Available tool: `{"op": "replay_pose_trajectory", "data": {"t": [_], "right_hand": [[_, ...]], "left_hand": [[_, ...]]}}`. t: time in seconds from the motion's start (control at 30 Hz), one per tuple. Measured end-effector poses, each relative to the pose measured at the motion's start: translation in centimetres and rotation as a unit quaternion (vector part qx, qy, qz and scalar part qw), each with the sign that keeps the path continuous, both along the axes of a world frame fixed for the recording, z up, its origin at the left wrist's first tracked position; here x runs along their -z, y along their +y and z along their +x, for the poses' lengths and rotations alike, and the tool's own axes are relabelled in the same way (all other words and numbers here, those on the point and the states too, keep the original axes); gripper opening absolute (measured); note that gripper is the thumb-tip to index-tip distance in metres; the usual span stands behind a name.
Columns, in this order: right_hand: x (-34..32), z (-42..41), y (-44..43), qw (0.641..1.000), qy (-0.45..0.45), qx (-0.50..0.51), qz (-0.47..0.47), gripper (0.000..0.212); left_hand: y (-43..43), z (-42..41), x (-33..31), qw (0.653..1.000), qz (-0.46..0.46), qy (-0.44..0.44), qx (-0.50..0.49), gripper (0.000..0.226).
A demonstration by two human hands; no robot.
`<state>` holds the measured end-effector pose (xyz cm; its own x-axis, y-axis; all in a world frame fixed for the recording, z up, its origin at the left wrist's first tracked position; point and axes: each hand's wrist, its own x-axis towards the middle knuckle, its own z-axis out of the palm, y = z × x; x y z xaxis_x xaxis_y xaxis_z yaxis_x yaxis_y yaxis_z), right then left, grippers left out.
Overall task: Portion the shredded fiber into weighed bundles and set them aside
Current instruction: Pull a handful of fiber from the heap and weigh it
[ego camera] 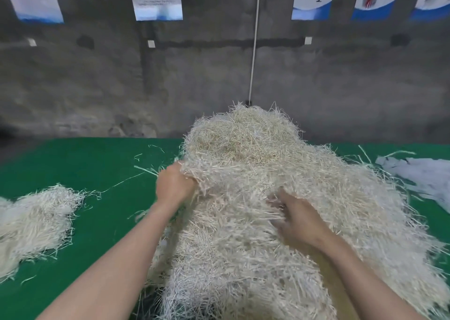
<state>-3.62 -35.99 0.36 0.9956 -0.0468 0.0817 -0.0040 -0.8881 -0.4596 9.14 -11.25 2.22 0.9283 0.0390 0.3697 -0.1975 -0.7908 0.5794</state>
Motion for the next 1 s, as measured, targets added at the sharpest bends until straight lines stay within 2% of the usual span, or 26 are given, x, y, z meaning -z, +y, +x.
{"op": "replay_pose_trajectory", "data": {"t": [0.07, 0.13, 0.2, 0.27, 0.3, 0.33, 0.37, 0.4, 0.47, 0.5, 0.6, 0.7, 0.77, 0.8, 0.87, 0.9, 0.93, 1.0], "right_hand": [[-3.0, 0.2, 1.4, 1.000, -0.005, -0.016, 0.004, 0.082], [-6.1, 0.7, 2.7, 0.996, -0.089, -0.012, 0.009, 0.104], [-8.2, 1.9, 4.8, 0.989, -0.134, -0.047, 0.046, 0.114], [-8.9, 3.6, 7.5, 0.988, -0.068, -0.077, 0.111, 0.111], [-8.4, 4.4, 8.6, 0.986, -0.043, -0.078, 0.139, 0.096], [-7.4, 5.2, 9.5, 0.985, -0.043, -0.068, 0.150, 0.072], [-6.1, 5.6, 10.2, 0.985, -0.070, -0.056, 0.145, 0.045], [-4.6, 5.9, 10.7, 0.985, -0.105, -0.051, 0.129, 0.027], [-1.5, 6.2, 10.8, 0.983, -0.148, -0.077, 0.079, 0.028], [-0.2, 6.2, 10.3, 0.985, -0.142, -0.092, 0.035, 0.030], [3.1, 5.7, 6.4, 0.994, -0.071, -0.062, -0.052, 0.024], [5.5, 4.4, 1.4, 0.986, 0.027, 0.023, -0.164, 0.014], [5.9, 3.6, -0.1, 0.985, 0.089, 0.075, -0.124, 0.010], [5.3, 3.5, -0.2, 0.990, 0.094, 0.083, -0.058, 0.009], [2.0, 3.3, 1.0, 0.994, 0.076, 0.055, 0.064, 0.013], [-0.4, 3.1, 1.6, 0.994, 0.069, 0.017, 0.087, 0.017], [-3.3, 2.8, 2.3, 0.995, 0.072, -0.028, 0.068, 0.031], [-8.6, 2.0, 3.3, 0.994, 0.063, -0.084, 0.026, 0.057]], "left_hand": [[-0.8, -0.8, -0.4, 0.999, -0.039, -0.025, 0.024, 0.032], [-1.0, -1.2, -1.2, 0.995, -0.087, -0.027, 0.047, 0.021], [-1.2, -1.6, -2.1, 0.986, -0.140, 0.001, 0.087, 0.017], [-1.8, -2.6, -3.2, 0.962, -0.223, 0.049, 0.148, 0.007], [-1.9, -3.1, -3.9, 0.938, -0.288, 0.072, 0.178, 0.006], [-1.9, -3.6, -4.6, 0.905, -0.364, 0.097, 0.196, 0.019], [-1.8, -3.8, -5.2, 0.861, -0.448, 0.129, 0.203, 0.025], [-1.6, -4.1, -5.9, 0.803, -0.533, 0.158, 0.215, 0.019], [-1.2, -4.3, -6.7, 0.684, -0.657, 0.202, 0.246, 0.007], [-1.1, -4.0, -6.8, 0.656, -0.687, 0.204, 0.236, 0.010], [-0.4, -3.1, -6.9, 0.688, -0.688, 0.162, 0.165, 0.008], [0.9, -2.1, -7.2, 0.637, -0.741, 0.142, 0.159, 0.012], [1.2, -1.8, -7.1, 0.619, -0.757, 0.136, 0.159, 0.020], [1.0, -1.8, -7.0, 0.610, -0.763, 0.139, 0.163, 0.023], [0.6, -1.8, -6.3, 0.592, -0.776, 0.145, 0.163, 0.025], [0.4, -1.8, -6.1, 0.584, -0.783, 0.144, 0.159, 0.026], [0.3, -1.9, -5.9, 0.583, -0.785, 0.142, 0.153, 0.026], [0.5, -1.9, -5.7, 0.609, -0.767, 0.139, 0.144, 0.027]]}}
